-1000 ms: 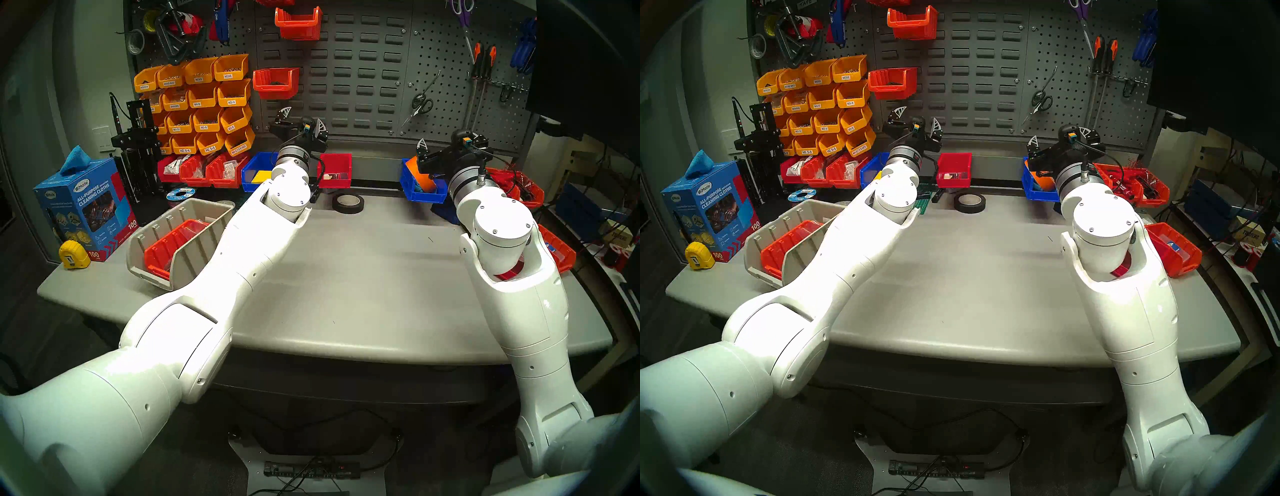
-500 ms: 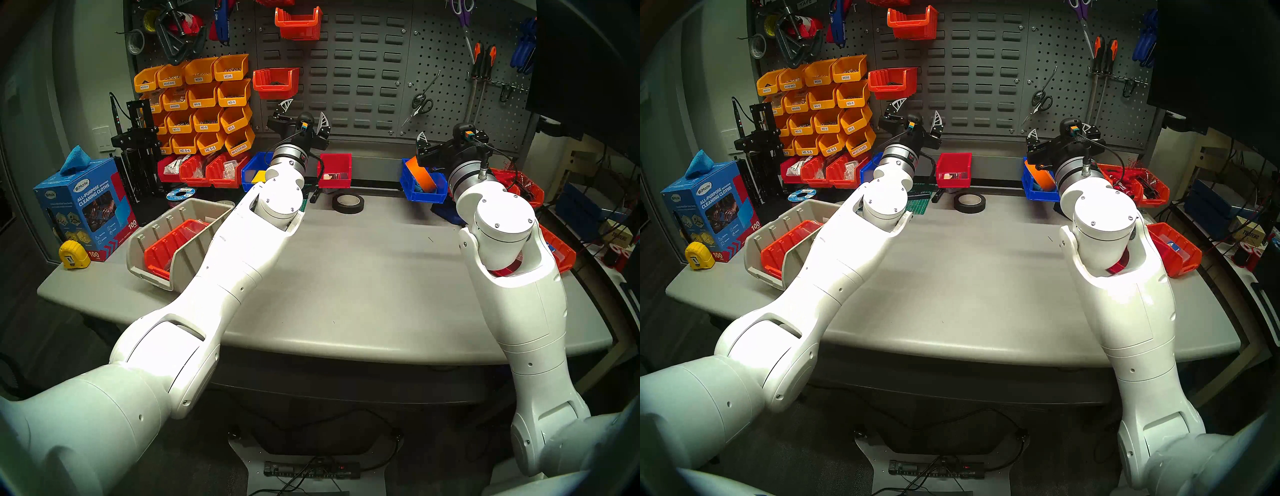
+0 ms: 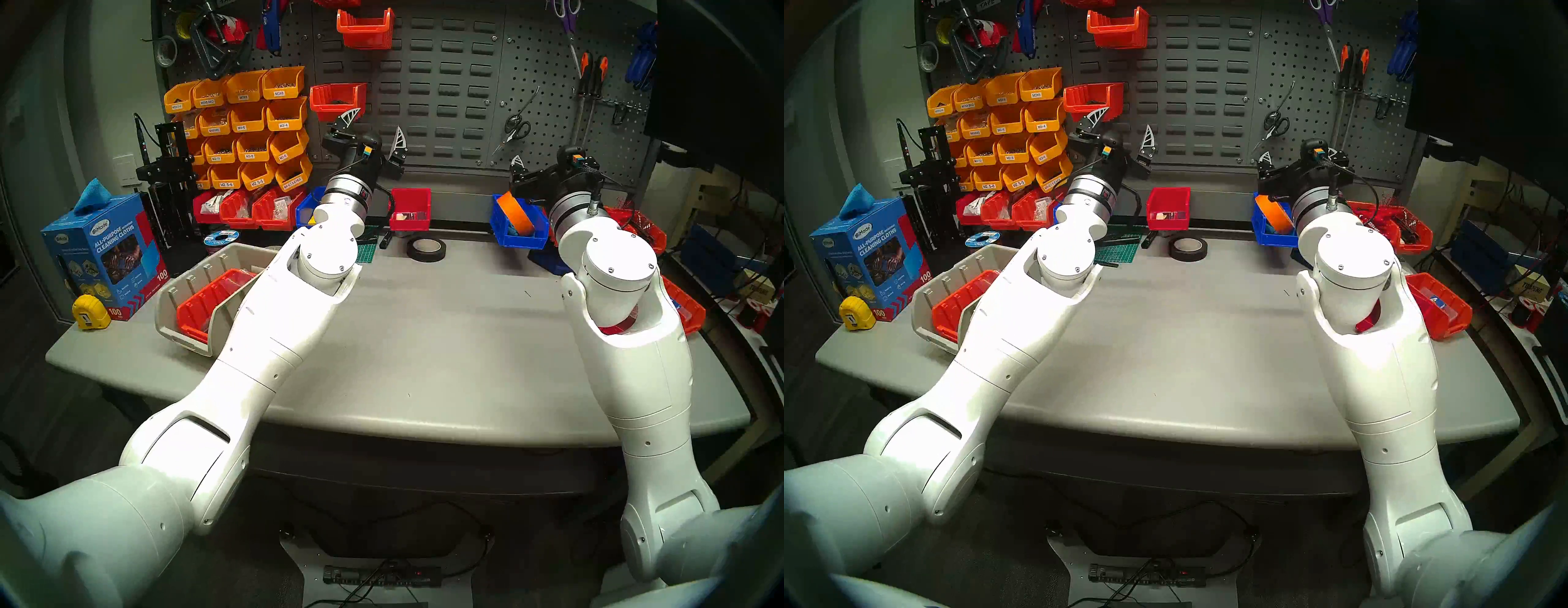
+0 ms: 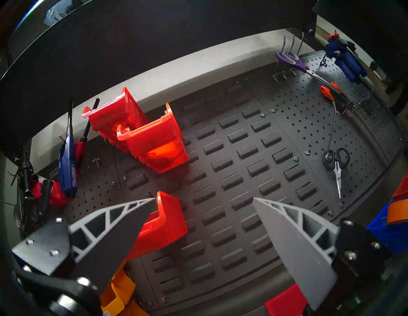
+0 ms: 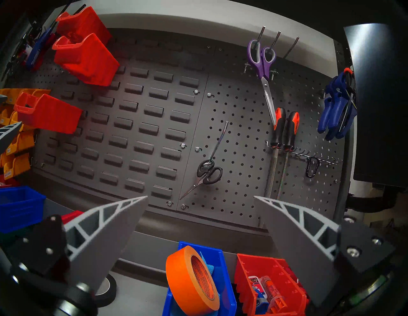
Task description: Hang all the unorganized tool boxes onto the wall
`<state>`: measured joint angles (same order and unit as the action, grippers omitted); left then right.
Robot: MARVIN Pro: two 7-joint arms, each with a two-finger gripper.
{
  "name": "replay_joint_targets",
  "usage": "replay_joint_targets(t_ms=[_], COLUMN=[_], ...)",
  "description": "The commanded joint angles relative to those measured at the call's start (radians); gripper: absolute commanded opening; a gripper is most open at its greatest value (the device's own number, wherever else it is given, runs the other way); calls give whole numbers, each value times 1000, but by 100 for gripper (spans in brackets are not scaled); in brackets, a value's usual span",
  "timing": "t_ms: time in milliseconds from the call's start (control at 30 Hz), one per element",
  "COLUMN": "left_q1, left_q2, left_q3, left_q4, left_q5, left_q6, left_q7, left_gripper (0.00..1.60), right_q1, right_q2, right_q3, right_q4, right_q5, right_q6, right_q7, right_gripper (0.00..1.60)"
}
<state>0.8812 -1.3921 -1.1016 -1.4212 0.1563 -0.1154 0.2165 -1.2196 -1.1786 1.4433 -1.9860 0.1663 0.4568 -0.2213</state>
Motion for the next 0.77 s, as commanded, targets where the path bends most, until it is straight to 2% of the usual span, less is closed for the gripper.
replay_joint_targets(t_ms=[0,200,333,367,667,733], left_q1=[47,96,137,138,229,235], left_q2=[52,91,123,126,198,204], left_q3=[-13,-22,-30,-32,-57,-60], left_q4=[-123,-200,-284,-263,-422,-424], left_q5=[-9,-19,-31,-33,-64,-67], left_q6=[-9,-11,-9,-11,-4,-4], left_q7=[-22,-49,-69,-73,-121,-126], left_gripper=[160,160,160,160,160,160], right_q1=[24,30,34,35,46,47], right_q2=[-8,-17,-22,-23,-35,-36], right_q3=[5,7,8,8,10,10], right_q4=[-13,-12,-12,-12,-13,-13], right_q5=[4,14,21,22,34,35], right_q6=[6,9,15,16,42,45], right_q7=[-5,-10,-14,-15,-25,-26], right_gripper=[160,160,160,160,160,160])
